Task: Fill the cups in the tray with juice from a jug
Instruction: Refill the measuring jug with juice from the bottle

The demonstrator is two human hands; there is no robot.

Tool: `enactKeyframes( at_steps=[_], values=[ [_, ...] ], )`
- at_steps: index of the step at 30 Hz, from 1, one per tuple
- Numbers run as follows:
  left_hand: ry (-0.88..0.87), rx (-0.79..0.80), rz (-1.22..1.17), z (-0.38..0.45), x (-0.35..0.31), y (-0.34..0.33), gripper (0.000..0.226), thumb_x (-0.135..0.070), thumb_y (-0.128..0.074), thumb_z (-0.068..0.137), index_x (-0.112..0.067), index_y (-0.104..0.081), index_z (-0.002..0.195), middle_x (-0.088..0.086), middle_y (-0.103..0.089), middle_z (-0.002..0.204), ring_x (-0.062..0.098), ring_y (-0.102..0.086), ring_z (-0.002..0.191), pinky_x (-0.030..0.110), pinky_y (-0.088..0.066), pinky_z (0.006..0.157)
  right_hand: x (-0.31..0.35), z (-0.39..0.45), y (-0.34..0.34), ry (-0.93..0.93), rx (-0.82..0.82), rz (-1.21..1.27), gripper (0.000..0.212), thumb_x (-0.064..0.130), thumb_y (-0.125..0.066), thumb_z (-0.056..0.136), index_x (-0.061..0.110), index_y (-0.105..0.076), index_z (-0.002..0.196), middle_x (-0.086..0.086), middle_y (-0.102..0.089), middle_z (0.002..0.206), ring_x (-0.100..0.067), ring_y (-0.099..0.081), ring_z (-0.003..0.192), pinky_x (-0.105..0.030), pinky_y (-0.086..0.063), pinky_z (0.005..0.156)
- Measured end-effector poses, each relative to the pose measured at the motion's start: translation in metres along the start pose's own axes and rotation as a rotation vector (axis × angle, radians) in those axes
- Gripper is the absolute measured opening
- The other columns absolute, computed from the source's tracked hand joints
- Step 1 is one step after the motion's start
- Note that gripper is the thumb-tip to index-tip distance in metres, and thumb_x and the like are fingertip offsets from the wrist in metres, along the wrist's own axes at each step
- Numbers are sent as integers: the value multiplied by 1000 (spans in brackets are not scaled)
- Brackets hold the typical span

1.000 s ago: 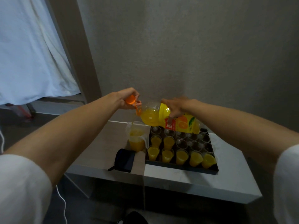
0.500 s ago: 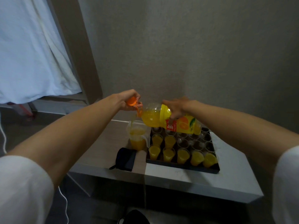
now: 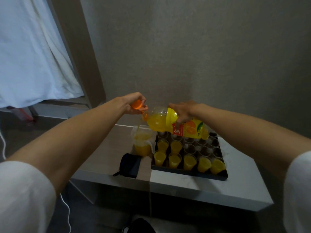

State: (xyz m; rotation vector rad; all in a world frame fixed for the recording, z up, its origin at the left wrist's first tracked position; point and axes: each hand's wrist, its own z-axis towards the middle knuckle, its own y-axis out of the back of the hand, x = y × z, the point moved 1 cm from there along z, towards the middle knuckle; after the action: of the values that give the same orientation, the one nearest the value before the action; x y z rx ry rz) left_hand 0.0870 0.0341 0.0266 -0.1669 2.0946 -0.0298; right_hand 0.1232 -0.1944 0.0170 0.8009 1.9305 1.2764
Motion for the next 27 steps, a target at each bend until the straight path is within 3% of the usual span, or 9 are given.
enactKeyframes(
  at_steps=[4,7,9,13,17,21,24,27],
  values=[
    [10,10,6,-1,-1,-2,23,10,-36,72,-10,-45,80,11,-42,84,23,-53,71,21,-51,45,-1,0,0,3,-2,8,107,62,-80,77,28,-19,158,-6,-60,136,-33,-61,114,-36,-48,78],
    [8,1,17,3,-1,-1,21,10,-35,78,-8,-47,77,12,-44,84,23,-55,73,25,-53,68,-2,0,-1,8,4,21,105,61,-80,77,28,-21,157,-6,-62,130,-30,-60,104,-39,-53,82],
    [7,2,28,4,-2,-1,21,10,-35,75,-9,-46,76,12,-44,83,23,-53,71,26,-49,74,-3,1,-1,5,9,23,106,61,-81,76,28,-21,157,-6,-63,129,-29,-60,102,-41,-55,85],
    [2,33,34,0,-4,-4,23,8,-38,63,-12,-43,75,10,-41,80,23,-51,68,25,-47,63,-6,4,-4,-1,8,43,110,63,-83,71,30,-21,157,-7,-60,133,-33,-61,110,-40,-53,84],
    [-7,56,27,4,-5,-4,23,8,-35,72,-14,-41,74,8,-39,80,22,-47,67,27,-49,63,-8,6,-6,7,13,76,108,61,-83,73,28,-23,156,-8,-60,135,-34,-61,113,-40,-53,86],
    [19,-2,14,15,-3,3,22,7,-34,83,-8,-46,71,12,-44,85,23,-56,74,26,-58,55,-5,8,-9,5,18,102,111,60,-83,74,27,-20,159,-9,-58,139,-34,-60,118,-38,-51,84],
    [24,-15,13,22,-1,9,23,9,-37,78,-6,-47,64,12,-45,85,23,-57,77,27,-61,58,-1,14,-12,15,21,110,109,61,-84,72,28,-22,156,-9,-61,134,-33,-62,111,-42,-55,86],
    [24,-15,6,24,0,15,18,10,-39,64,-8,-44,61,10,-42,79,22,-54,72,29,-57,78,3,20,-17,30,8,97,107,60,-82,75,27,-22,157,-8,-64,128,-34,-63,109,-40,-55,83]
  ],
)
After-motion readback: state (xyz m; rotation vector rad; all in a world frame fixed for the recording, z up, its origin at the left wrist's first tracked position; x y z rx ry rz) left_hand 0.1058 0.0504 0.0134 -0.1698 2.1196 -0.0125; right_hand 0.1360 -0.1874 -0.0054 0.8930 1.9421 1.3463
